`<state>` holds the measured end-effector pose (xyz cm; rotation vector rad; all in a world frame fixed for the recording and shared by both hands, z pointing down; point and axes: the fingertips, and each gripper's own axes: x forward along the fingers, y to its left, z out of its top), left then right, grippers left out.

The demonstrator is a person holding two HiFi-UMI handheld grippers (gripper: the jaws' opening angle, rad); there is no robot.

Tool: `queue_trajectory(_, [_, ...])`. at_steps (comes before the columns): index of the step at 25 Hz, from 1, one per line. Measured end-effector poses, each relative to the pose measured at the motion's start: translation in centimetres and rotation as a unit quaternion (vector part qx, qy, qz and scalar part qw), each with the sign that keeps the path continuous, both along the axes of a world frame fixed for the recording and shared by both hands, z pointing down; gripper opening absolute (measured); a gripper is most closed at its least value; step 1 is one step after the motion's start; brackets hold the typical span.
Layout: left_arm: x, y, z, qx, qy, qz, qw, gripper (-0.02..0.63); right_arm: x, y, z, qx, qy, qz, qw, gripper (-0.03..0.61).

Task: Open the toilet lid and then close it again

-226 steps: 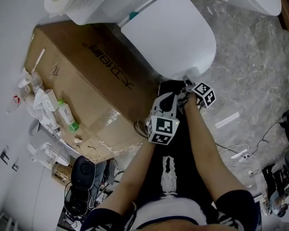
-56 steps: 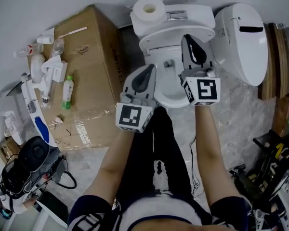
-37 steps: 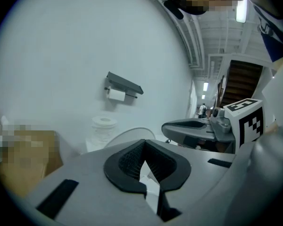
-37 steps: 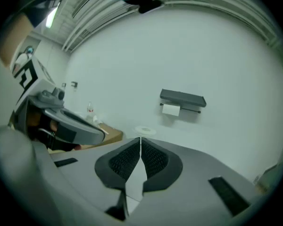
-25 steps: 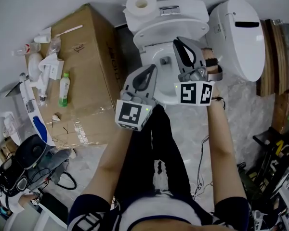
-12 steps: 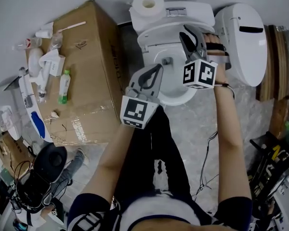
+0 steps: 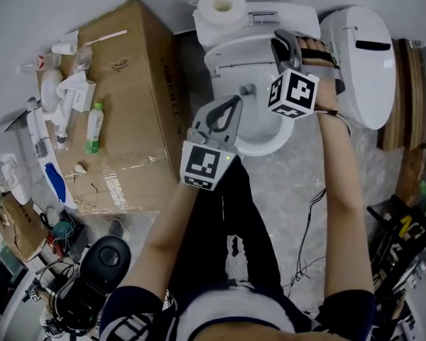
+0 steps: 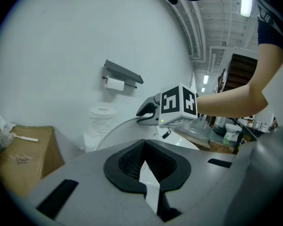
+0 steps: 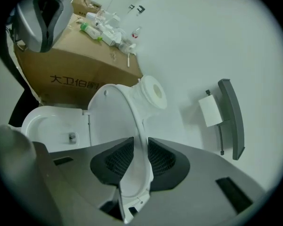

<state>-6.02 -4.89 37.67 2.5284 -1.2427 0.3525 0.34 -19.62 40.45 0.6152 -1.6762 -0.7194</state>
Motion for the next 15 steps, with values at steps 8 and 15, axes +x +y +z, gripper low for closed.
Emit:
queue_trajectory(8, [-0.4, -0.2, 0.8, -0.010, -0.017, -0.008, 0.9998, 0.006, 0.1, 0.9, -0.3, -0.001, -0.026, 0.032, 0.999, 0.089])
queue_trajectory(15, [-0.7, 0.0, 1.6, -0.017, -0.039, -0.004, 0.9991, 0.006, 0.7, 3.9, -0.4, 0.004, -0.055, 0.045, 0.997, 0.089])
